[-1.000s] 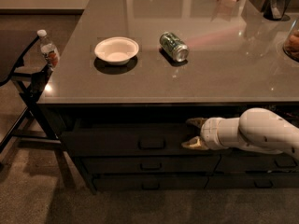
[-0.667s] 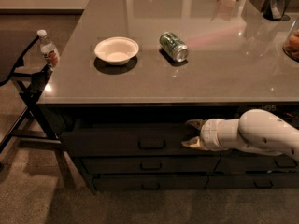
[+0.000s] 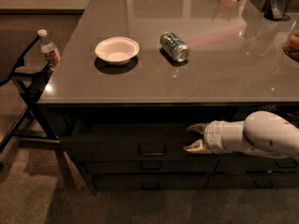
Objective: Open top drawer
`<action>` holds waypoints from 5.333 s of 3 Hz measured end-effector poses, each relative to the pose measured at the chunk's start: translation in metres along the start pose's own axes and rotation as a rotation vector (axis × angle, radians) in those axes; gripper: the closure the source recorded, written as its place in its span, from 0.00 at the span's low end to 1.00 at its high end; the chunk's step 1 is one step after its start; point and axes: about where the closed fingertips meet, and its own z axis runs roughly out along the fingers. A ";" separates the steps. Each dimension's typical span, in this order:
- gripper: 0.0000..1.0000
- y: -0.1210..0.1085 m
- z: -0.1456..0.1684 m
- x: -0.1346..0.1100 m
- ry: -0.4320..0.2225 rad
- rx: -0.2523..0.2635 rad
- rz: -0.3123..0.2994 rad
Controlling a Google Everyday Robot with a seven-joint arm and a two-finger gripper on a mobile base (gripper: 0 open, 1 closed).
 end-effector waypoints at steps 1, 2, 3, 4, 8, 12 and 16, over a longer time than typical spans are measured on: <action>1.00 0.001 -0.006 -0.007 -0.004 0.010 -0.007; 1.00 0.015 -0.011 -0.007 -0.010 0.021 0.001; 1.00 0.015 -0.014 -0.010 -0.010 0.024 -0.001; 0.81 0.015 -0.014 -0.010 -0.010 0.024 -0.001; 0.61 0.015 -0.014 -0.010 -0.010 0.023 -0.001; 1.00 0.042 -0.027 -0.016 -0.018 -0.006 -0.034; 0.52 0.043 -0.028 -0.016 -0.018 -0.006 -0.034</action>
Offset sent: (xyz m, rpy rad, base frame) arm -0.2765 -0.0043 -0.0188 0.1511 -0.1019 -0.1623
